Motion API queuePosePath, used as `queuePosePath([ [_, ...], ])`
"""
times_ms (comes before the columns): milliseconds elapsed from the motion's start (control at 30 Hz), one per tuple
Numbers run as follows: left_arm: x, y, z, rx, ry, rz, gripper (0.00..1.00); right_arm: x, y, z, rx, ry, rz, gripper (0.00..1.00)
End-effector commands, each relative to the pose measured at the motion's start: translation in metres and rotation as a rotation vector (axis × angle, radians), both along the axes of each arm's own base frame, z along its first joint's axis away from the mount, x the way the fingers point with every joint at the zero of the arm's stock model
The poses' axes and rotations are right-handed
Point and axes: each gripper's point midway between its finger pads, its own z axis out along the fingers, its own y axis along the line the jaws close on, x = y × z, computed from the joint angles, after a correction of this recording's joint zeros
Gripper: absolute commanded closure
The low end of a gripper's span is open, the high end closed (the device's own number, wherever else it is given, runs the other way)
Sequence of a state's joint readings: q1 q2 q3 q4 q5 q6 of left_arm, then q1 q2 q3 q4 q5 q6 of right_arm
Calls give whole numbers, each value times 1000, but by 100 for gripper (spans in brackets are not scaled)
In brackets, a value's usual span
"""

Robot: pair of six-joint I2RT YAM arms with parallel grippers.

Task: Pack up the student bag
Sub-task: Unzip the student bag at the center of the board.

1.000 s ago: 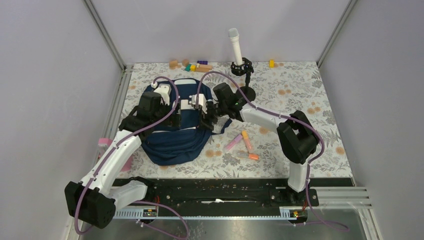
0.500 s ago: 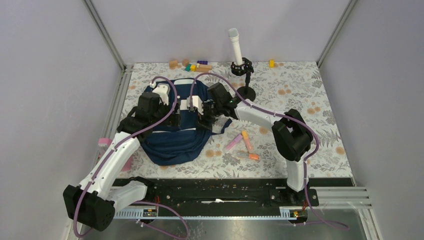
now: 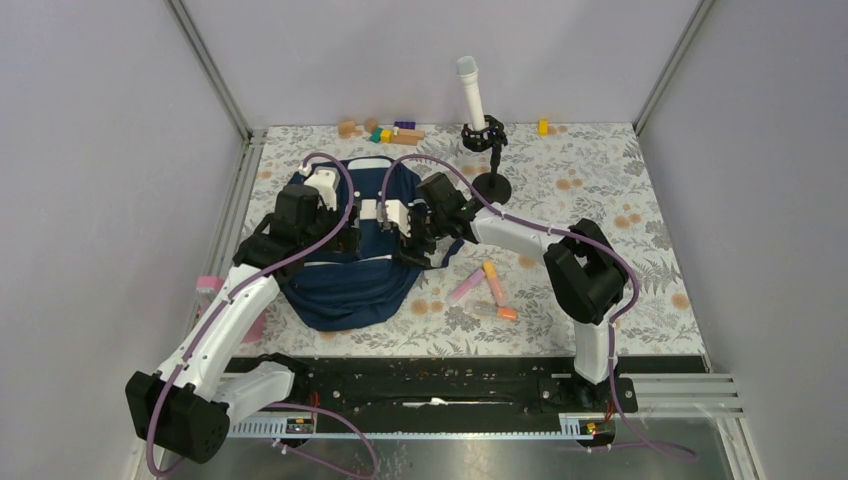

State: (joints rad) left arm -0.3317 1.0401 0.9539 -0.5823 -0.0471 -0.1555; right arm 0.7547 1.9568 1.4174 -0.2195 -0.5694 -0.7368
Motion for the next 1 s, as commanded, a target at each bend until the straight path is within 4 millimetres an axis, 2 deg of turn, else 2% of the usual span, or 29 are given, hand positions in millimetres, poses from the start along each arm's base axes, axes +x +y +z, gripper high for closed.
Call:
queuePosePath([
  [0,4,-4,17,-38,-56,-13,1,2,18,31,65,-47,46,24],
  [300,4,-4,18,-39,-61,-11,1,-6,27,12,4,-19,93,24],
  [500,3,-4,18,-40,-62,-14,1,-8,23,2,-22,-11,82,25],
  [667,4,-4,19,-40,-63,-14,1,-14,23,2,-22,-14,98,26],
  [833,4,-4,18,-37,-62,-13,1,-24,27,10,-10,-17,120,34],
  [967,4,-4,18,-39,-63,-11,1,-33,19,10,-27,-15,109,43],
])
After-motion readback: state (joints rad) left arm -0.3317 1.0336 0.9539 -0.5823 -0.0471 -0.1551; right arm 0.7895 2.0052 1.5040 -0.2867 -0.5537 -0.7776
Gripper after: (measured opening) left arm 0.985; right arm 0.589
